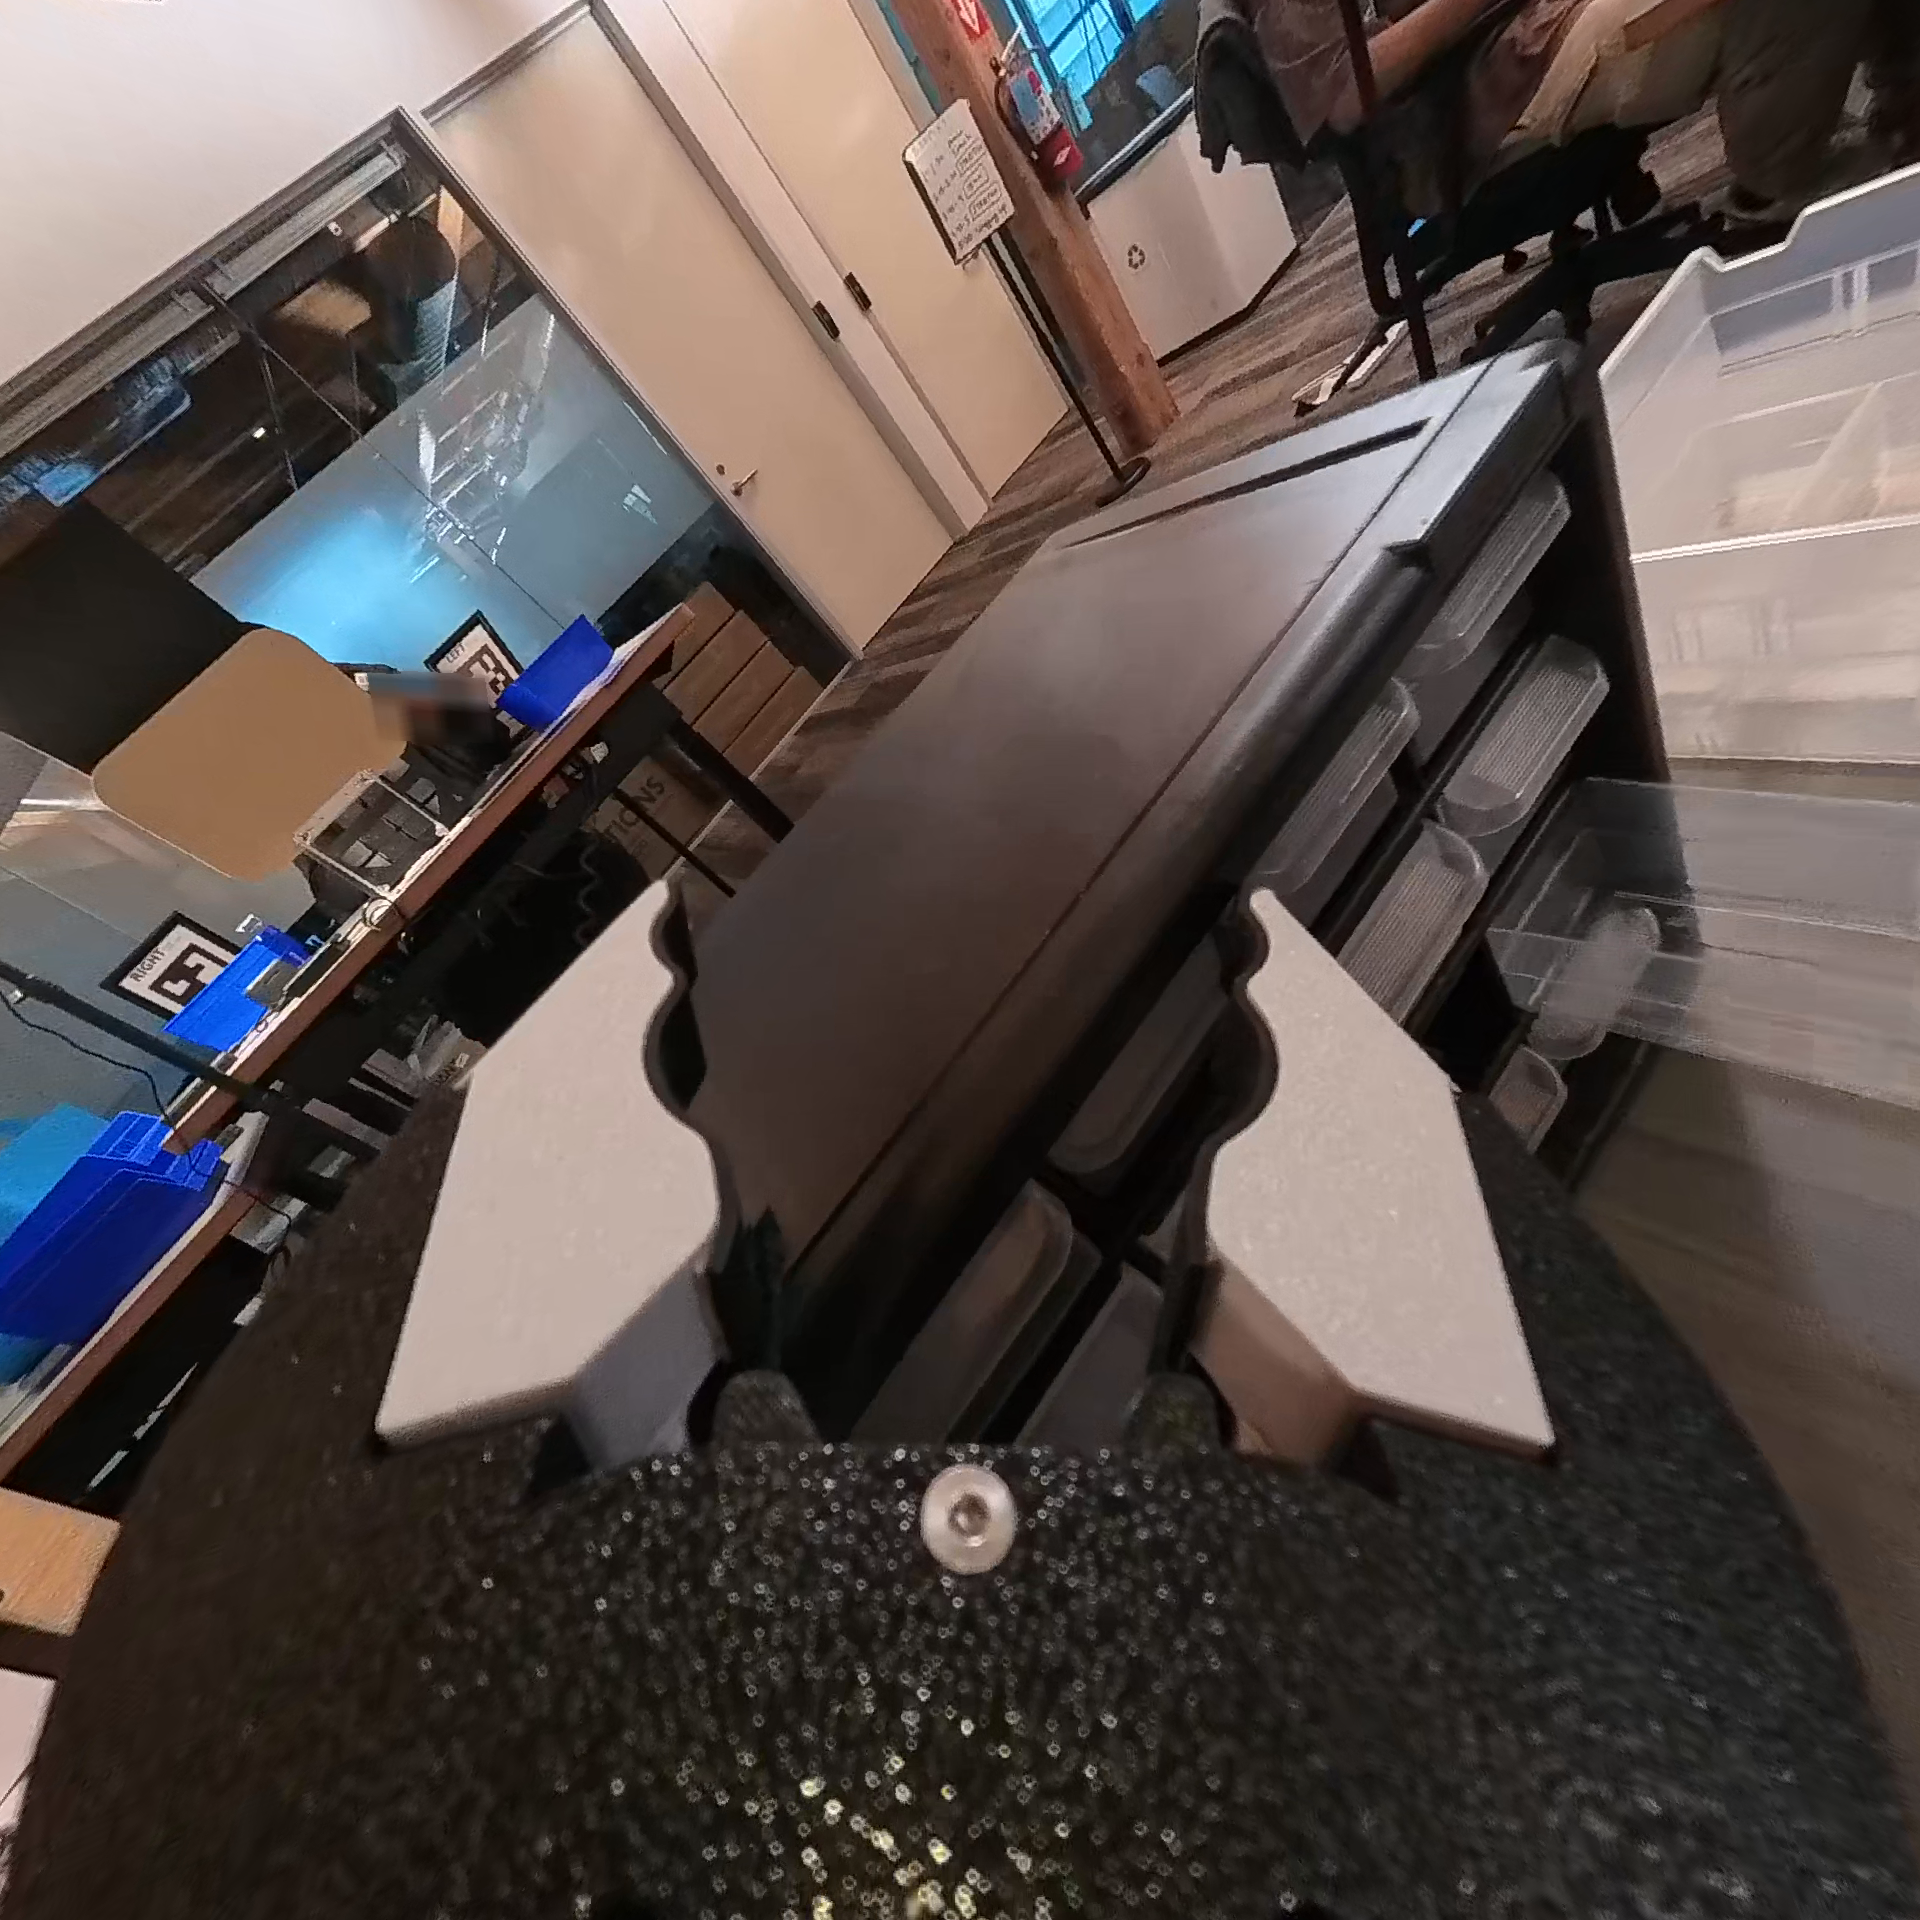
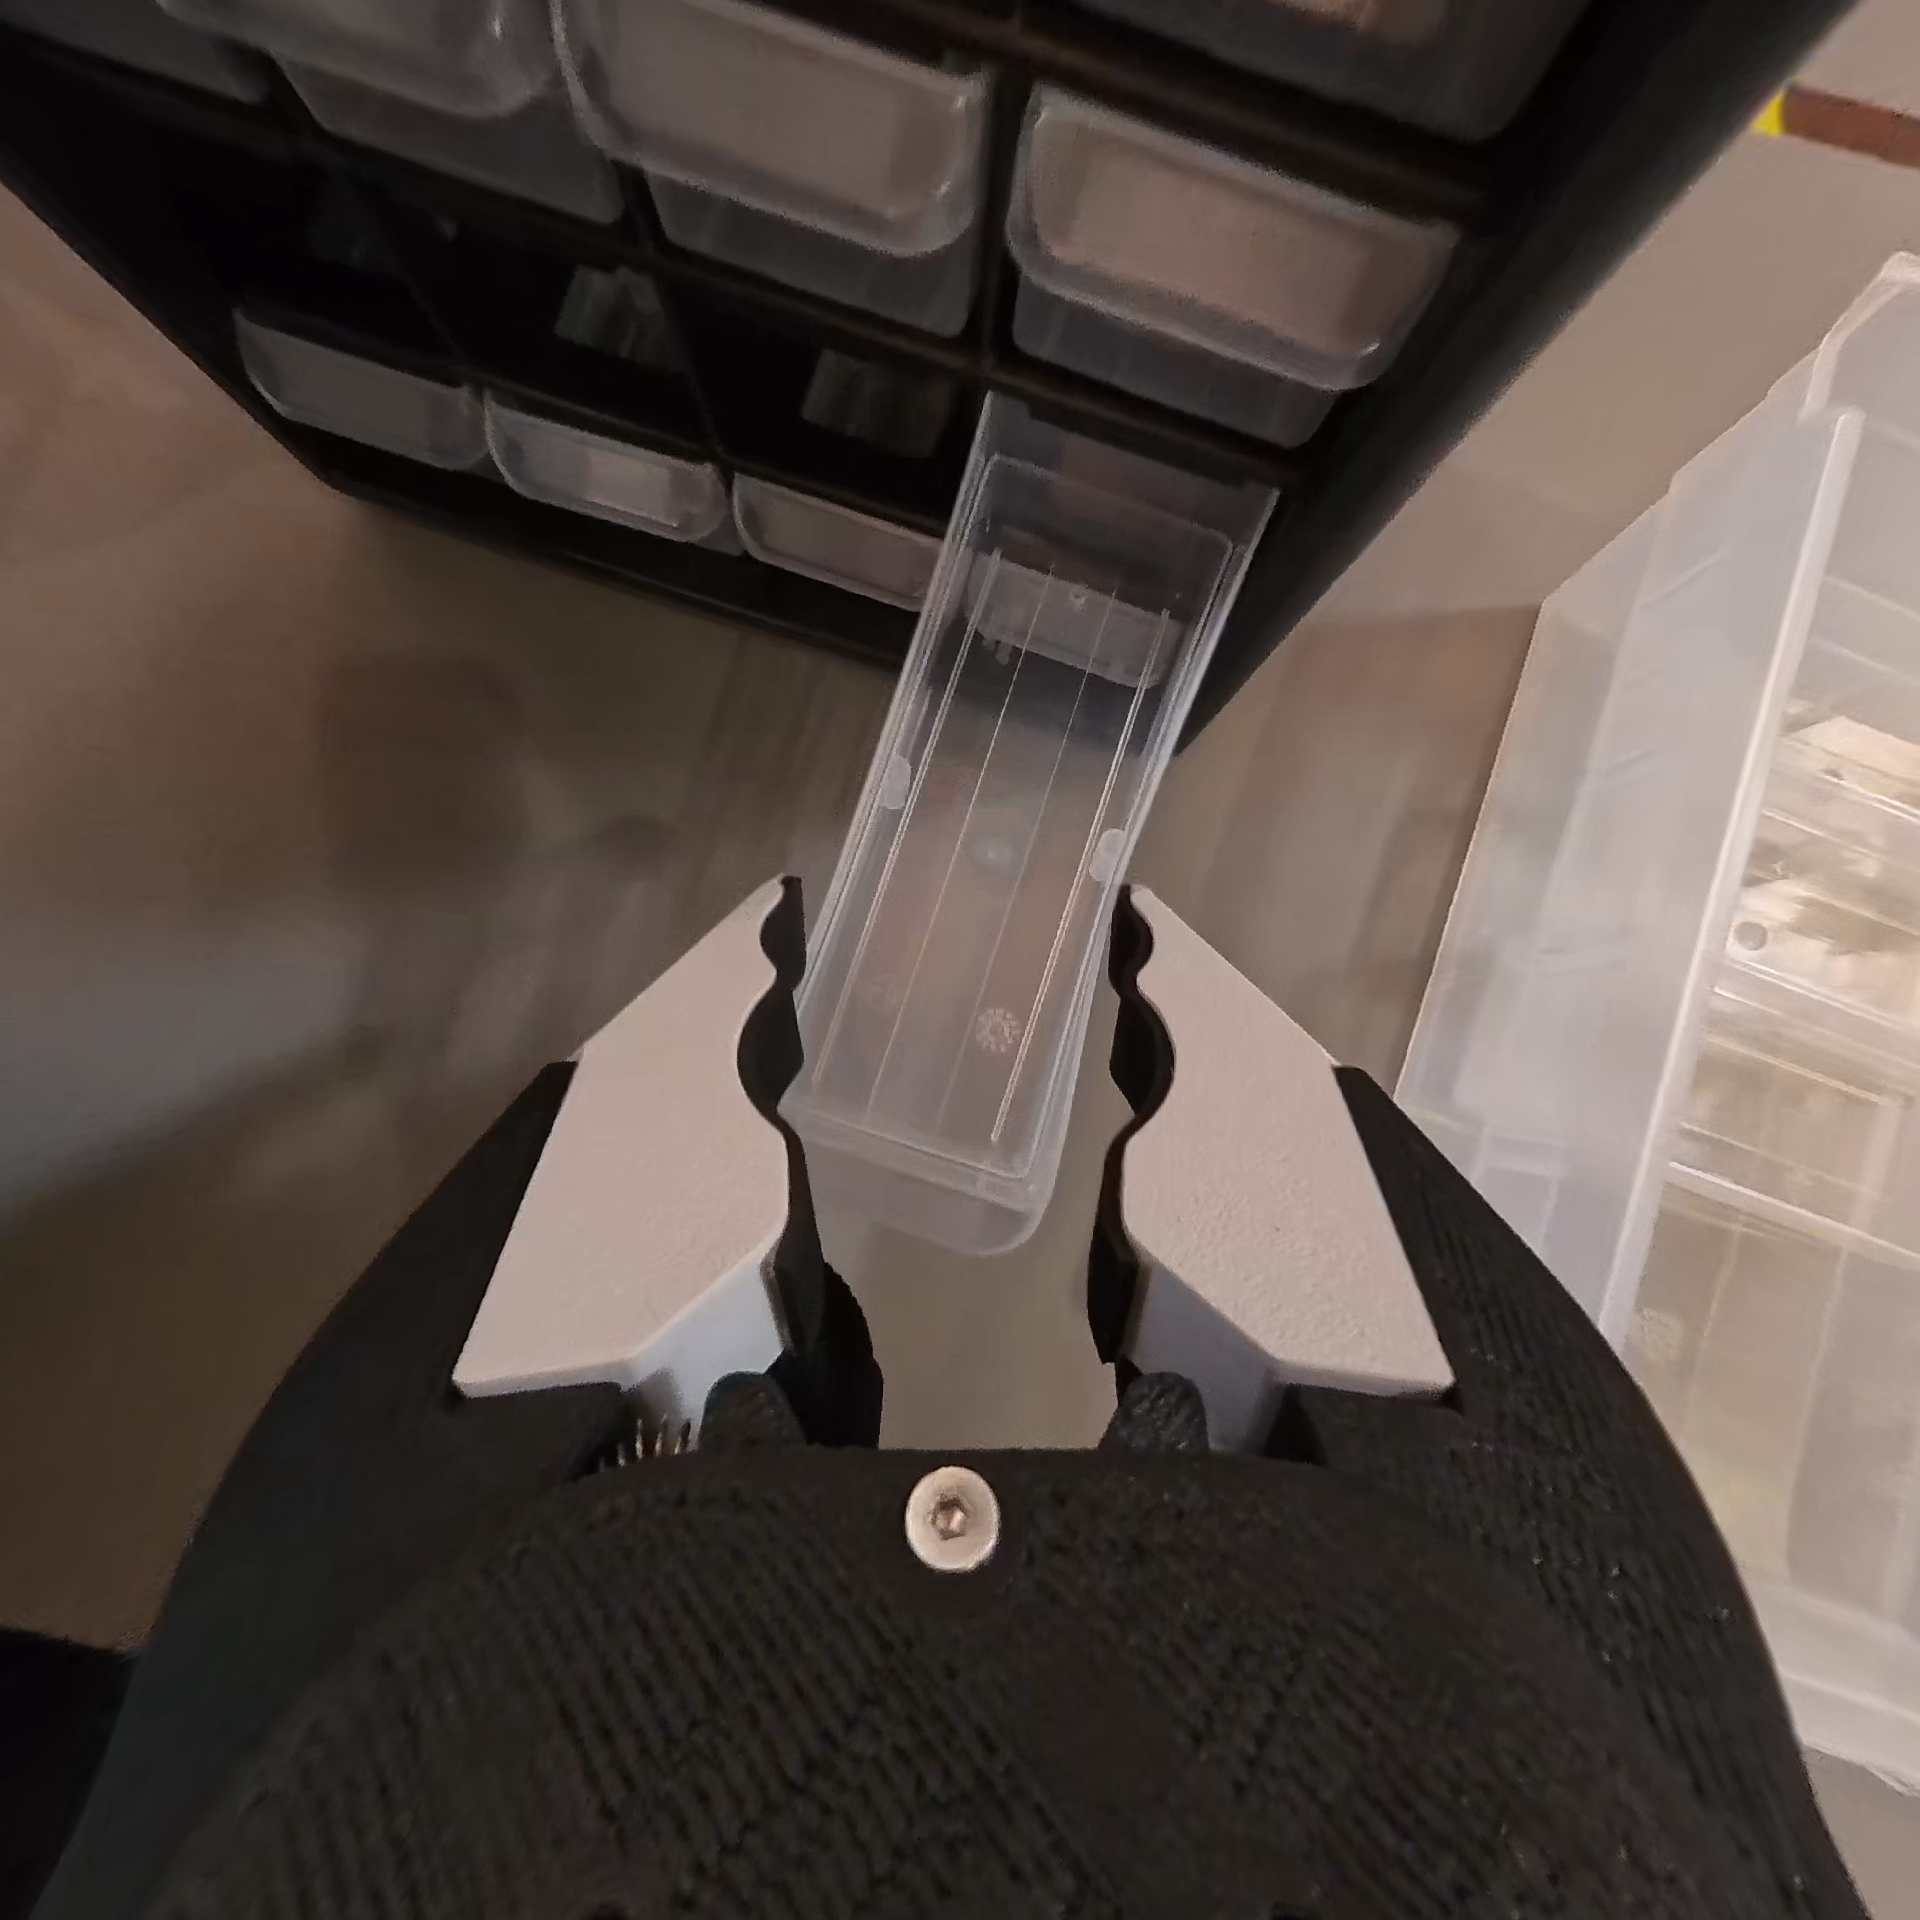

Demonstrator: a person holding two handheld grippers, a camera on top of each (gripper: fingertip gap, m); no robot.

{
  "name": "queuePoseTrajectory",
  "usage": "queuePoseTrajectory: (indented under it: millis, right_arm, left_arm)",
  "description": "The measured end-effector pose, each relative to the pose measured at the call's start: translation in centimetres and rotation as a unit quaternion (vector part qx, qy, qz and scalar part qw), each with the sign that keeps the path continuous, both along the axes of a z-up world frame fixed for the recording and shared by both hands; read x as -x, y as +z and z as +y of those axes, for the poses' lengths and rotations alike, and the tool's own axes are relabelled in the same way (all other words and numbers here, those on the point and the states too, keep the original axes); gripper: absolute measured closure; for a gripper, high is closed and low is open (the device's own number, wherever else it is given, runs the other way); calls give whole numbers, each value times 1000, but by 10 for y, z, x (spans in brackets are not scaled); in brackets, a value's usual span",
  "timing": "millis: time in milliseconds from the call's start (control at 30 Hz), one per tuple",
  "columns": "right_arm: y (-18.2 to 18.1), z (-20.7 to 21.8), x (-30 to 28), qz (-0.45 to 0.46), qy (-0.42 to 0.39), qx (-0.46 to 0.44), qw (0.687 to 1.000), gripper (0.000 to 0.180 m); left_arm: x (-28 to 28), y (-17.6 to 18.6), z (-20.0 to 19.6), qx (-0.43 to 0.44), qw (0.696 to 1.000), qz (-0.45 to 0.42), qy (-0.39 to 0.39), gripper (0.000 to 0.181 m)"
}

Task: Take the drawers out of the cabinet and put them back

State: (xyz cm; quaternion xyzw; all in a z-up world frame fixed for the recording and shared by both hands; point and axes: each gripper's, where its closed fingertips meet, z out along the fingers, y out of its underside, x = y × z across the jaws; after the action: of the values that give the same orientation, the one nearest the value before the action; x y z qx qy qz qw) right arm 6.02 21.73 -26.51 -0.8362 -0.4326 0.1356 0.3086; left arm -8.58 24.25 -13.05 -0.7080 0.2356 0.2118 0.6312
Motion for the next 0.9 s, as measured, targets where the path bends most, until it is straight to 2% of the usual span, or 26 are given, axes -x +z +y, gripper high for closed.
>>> queuePoseTrajectory:
  millis: [167,300,400,567,767,900]
  right_arm:
    - [-15,-1,3,-21,7,-20,1000,119]
    - [-9,-4,4,-2,7,-13,1000,120]
    - [-9,-4,4,5,15,8,1000,122]
    - [5,0,0,72,12,65,995,123]
    - [-13,-6,7,-10,8,-3,1000,121]
    - [-15,-10,8,-10,-1,-18,1000,120]
  left_arm:
    - [2,0,0,2,1000,5,6,83]
    - [6,0,1,1,1000,4,21,82]
    - [13,1,2,-6,999,-3,37,77]
    - [16,0,3,-11,999,-9,35,77]
    - [15,0,3,-9,999,-8,35,78]
    - [17,-1,1,7,999,-22,47,77]
